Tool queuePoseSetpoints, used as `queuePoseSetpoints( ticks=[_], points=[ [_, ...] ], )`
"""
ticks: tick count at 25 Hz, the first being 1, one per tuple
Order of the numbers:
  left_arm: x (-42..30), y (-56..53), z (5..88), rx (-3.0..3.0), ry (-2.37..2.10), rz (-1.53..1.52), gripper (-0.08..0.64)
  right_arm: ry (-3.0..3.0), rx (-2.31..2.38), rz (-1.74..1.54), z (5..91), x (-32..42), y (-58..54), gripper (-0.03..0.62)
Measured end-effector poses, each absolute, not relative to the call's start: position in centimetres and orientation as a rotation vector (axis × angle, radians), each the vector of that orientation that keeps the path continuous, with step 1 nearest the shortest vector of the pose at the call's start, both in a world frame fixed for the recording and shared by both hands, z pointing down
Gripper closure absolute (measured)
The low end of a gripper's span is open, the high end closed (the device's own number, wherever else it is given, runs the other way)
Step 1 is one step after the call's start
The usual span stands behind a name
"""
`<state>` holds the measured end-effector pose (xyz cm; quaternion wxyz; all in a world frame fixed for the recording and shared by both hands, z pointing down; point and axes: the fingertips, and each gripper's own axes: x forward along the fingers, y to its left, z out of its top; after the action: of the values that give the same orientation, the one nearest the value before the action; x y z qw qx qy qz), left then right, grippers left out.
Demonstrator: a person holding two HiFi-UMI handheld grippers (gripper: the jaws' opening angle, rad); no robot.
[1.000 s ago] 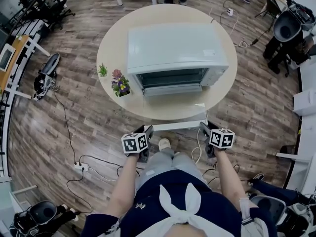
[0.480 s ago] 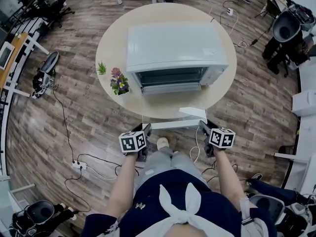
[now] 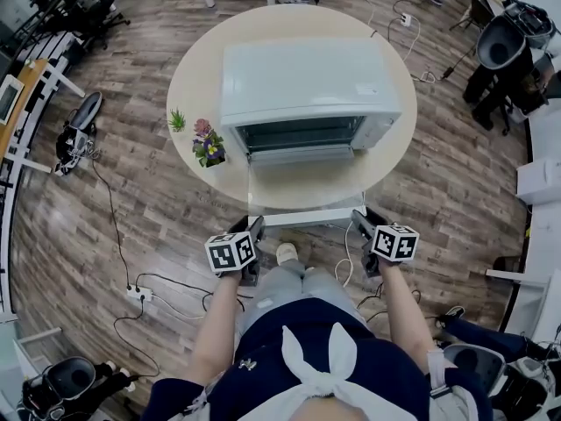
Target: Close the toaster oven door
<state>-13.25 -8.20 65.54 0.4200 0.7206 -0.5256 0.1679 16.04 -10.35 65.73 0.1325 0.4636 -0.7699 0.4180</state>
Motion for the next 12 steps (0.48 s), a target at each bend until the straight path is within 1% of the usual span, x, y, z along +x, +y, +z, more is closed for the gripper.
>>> queuePoseSetpoints(
  ticks=[12],
  points=[
    [-13.2, -8.7, 64.3, 1.824, -1.336, 0.418, 0.374, -2.279, 1.369, 1.256, 64.5, 16.4, -10.6, 0.403]
  ],
)
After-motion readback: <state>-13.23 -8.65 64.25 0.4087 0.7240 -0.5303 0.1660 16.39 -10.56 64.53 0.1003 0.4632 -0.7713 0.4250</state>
